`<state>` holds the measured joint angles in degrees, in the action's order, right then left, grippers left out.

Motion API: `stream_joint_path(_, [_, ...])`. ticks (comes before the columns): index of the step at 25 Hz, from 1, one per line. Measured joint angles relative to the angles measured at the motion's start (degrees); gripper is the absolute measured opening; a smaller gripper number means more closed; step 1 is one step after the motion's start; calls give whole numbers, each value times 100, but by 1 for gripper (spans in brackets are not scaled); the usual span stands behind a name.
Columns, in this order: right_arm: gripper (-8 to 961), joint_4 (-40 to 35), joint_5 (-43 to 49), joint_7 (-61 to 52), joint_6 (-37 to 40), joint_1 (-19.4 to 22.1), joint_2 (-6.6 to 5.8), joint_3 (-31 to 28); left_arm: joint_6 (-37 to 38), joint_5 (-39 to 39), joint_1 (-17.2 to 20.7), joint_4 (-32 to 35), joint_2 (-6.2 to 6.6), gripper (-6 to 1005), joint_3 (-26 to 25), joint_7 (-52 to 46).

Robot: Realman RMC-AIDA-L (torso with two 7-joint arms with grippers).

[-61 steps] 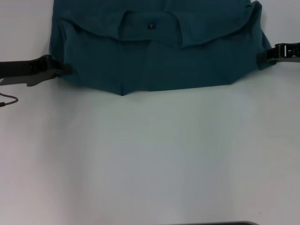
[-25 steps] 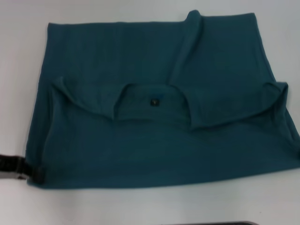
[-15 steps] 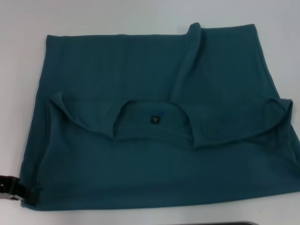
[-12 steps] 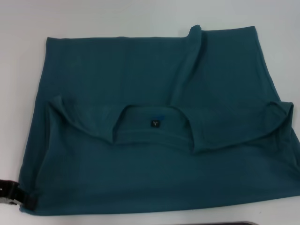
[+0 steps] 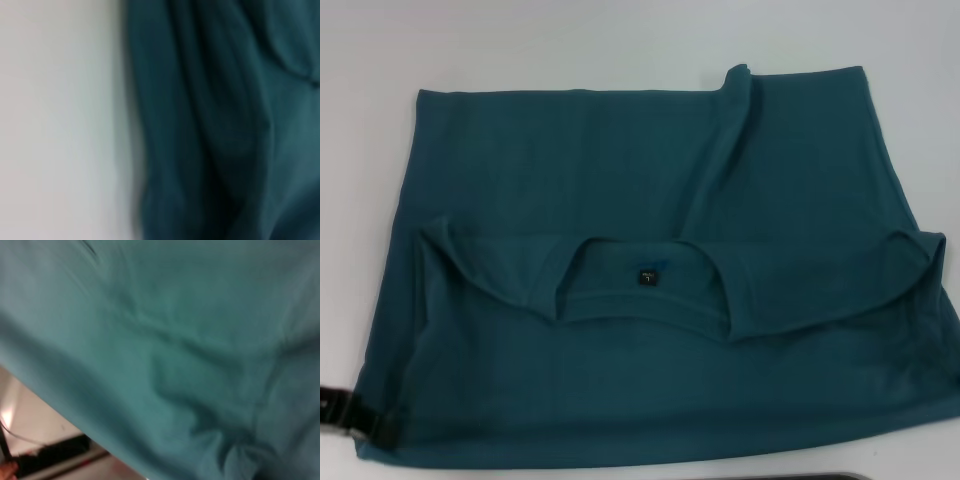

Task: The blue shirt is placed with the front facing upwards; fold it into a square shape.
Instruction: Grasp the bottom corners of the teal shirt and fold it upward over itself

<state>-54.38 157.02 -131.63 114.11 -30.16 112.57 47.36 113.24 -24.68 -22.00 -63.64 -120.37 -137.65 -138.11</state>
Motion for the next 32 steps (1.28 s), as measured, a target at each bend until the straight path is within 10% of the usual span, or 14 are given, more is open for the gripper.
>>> stream_joint_path(15, [39, -133, -1134, 42, -501, -536, -436, -1344, -96, -1100, -1079, -21, 227, 4, -1099, -66])
stream_joint_path(32, [41, -134, -1181, -282, -2045, -634, -352, -1560, -2520, -1080, -1620, 572, 144, 3, -445, -1021])
